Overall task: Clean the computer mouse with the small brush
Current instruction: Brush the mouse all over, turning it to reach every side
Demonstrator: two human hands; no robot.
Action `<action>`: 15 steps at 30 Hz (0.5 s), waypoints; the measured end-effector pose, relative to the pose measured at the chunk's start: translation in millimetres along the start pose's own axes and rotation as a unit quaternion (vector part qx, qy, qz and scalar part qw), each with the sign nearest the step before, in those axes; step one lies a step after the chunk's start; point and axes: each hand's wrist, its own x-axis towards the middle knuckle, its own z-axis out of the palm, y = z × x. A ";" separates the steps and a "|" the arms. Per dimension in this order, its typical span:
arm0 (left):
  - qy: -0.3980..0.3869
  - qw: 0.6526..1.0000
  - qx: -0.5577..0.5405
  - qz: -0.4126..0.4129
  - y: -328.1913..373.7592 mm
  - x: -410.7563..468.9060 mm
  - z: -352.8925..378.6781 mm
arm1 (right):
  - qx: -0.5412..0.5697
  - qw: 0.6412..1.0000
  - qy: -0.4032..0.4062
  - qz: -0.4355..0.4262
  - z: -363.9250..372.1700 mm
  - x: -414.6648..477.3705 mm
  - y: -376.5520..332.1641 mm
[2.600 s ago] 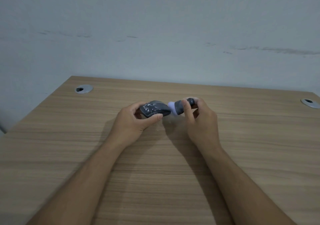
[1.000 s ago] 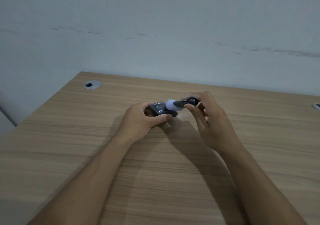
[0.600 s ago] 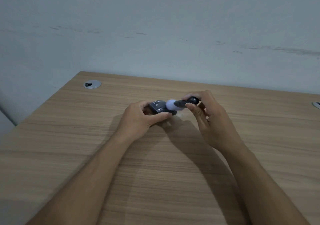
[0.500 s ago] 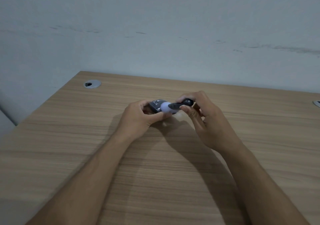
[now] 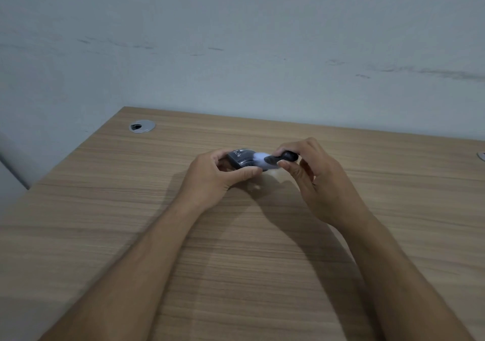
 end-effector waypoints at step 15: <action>0.002 0.994 0.096 0.044 -2.6 -1.6 -1.1 | 0.000 0.998 0.052 0.034 10.2 -0.2 5.3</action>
